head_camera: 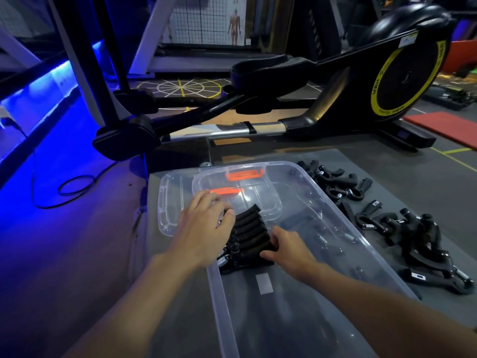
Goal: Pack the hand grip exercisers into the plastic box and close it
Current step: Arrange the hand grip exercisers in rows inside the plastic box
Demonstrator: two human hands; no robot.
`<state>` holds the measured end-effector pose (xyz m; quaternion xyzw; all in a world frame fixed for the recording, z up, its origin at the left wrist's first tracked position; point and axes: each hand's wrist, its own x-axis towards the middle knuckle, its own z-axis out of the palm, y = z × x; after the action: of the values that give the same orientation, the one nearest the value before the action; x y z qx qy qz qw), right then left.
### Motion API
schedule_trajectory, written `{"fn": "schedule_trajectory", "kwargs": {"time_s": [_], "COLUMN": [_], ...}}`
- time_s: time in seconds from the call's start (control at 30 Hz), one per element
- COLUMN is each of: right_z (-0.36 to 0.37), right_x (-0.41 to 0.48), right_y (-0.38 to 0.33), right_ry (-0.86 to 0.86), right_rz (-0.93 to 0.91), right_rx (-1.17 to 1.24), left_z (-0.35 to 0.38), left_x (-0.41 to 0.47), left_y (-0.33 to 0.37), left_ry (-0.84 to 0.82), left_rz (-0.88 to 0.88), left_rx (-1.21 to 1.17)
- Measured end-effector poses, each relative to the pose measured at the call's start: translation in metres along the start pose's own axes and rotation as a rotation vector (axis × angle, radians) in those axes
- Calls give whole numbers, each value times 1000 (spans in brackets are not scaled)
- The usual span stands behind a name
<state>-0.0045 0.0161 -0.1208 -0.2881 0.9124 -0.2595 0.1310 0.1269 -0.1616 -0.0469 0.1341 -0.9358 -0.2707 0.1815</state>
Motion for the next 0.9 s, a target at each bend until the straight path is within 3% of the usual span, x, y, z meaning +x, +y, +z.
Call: {"fn": "schedule_trajectory", "kwargs": {"time_s": [0.27, 0.43, 0.6, 0.7, 0.9], "right_z": [-25, -70, -137, -162, -169], "right_x": [-2, -8, -27, -40, -61], "right_y": [-5, -26, -10, 24, 123], "right_ry": [-35, 125, 411, 460, 400], "right_rz": [65, -40, -85, -6, 279], "right_rx": [-115, -51, 96, 111, 79], "left_z": [-5, 3, 31, 56, 103], "left_x": [10, 35, 55, 59, 61], "left_y": [17, 56, 111, 136, 158], "left_ry": [-73, -39, -35, -95, -241], "left_rz": [-48, 32, 179, 230, 308], "left_rx": [187, 124, -21, -33, 4]}}
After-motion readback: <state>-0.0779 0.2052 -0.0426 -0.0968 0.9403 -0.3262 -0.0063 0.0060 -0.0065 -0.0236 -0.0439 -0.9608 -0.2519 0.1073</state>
